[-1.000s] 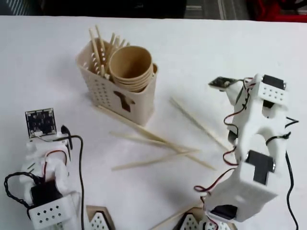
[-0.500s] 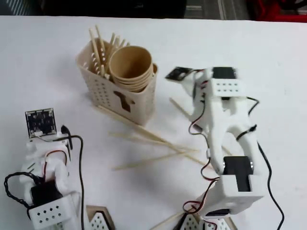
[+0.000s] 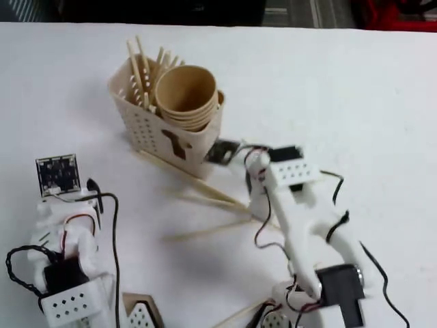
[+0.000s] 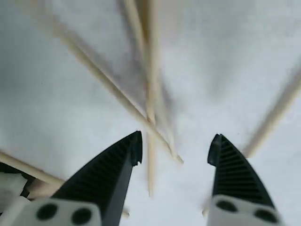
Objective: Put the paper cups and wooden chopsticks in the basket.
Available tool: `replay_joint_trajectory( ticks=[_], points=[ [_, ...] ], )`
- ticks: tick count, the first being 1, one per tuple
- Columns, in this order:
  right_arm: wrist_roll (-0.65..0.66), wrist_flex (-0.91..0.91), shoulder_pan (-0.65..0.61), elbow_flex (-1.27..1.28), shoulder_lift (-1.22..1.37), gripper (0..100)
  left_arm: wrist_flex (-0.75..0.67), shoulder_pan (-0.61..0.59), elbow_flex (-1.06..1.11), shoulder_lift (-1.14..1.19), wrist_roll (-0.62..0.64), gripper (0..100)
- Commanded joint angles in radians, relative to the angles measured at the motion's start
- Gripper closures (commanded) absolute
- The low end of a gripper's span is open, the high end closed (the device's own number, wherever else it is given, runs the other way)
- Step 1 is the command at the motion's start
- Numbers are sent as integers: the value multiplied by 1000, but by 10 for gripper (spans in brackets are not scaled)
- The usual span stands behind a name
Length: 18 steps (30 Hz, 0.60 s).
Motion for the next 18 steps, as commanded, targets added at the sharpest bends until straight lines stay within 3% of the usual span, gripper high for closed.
replay_joint_trajectory(
  ticks=[1,9,13,18],
  points=[
    [40,-25,-51,34,-50,761,-26,-4,-3,-18,-11,836],
    [43,-156,-61,29,91,659,-25,-4,-3,-18,-11,836],
    [107,-206,-62,28,209,725,-25,-5,-3,-18,-11,836],
    [170,-147,-61,0,237,861,-25,-5,-3,-18,-11,836]
  ],
)
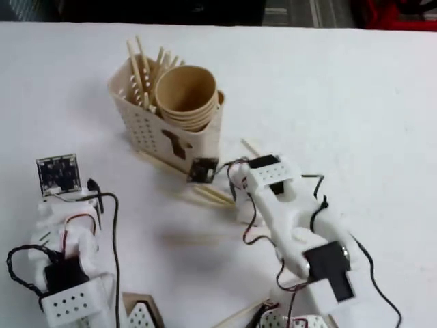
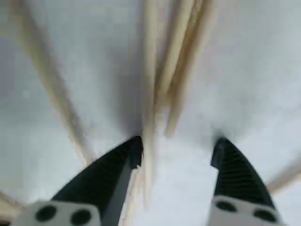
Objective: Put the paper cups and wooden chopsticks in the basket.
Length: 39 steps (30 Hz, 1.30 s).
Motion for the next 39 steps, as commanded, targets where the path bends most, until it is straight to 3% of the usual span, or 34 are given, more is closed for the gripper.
replay_joint_trajectory(
  ticks=[1,8,15,28,36,39],
  points=[
    [31,39,-5,-2,7,878,-25,-4,-5,-13,-11,836],
    [32,39,-8,14,7,979,-25,-4,-5,-13,-11,836],
    [41,113,51,12,-28,981,-25,-4,-5,-13,-11,836],
    [222,443,249,15,-555,981,-25,-2,-5,-13,-40,838],
    [210,590,174,9,-924,981,-26,-2,-5,-13,-40,838],
    [110,576,108,0,-1024,981,-26,-2,-5,-13,-40,838]
  ],
)
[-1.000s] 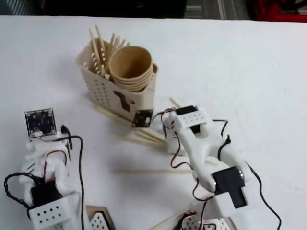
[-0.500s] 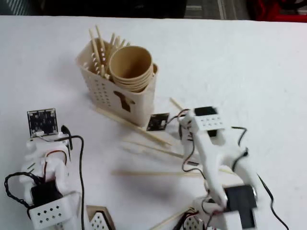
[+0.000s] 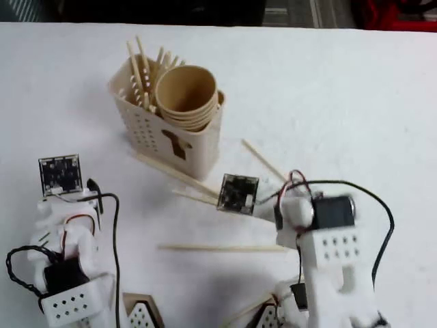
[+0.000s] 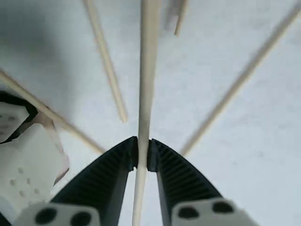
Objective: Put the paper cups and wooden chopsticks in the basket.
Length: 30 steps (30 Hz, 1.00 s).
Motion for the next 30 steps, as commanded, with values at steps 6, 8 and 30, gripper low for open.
replay_joint_trajectory(
  ticks=[6,8,30],
  points=[
    [-339,-62,-222,-146,-128,981,-26,-2,-5,-12,-9,838],
    [-425,-96,-255,-207,-102,981,-26,-2,-5,-12,-9,838],
    [-1007,-530,-490,-987,619,981,-26,-2,-5,-12,-12,838]
  ],
)
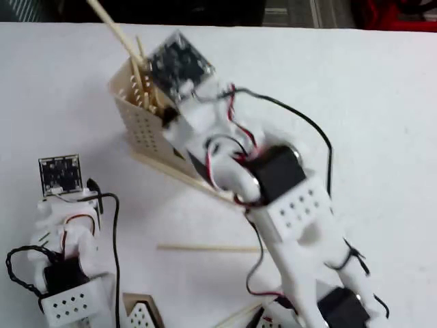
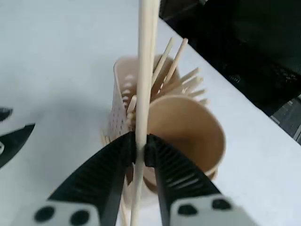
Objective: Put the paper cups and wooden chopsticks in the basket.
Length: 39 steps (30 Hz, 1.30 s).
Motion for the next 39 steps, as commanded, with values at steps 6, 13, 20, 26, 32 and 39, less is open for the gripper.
replay_joint_trajectory(
  ticks=[6,13,20,26,32,39],
  points=[
    [-35,-415,-24,-114,177,981,-26,-2,-5,-12,-9,838],
    [-35,-668,-51,-107,206,981,-26,-2,-5,-12,-11,838],
    [-35,-800,-50,-107,285,981,-26,-1,-5,-12,-11,838],
    [-35,-857,-50,-107,438,981,-25,-1,-5,-12,-11,838],
    [-35,-855,-42,-106,541,981,-25,-1,-5,-12,-14,838],
    [-35,-849,-28,-51,565,978,-25,-1,-5,-12,-14,838]
  ],
)
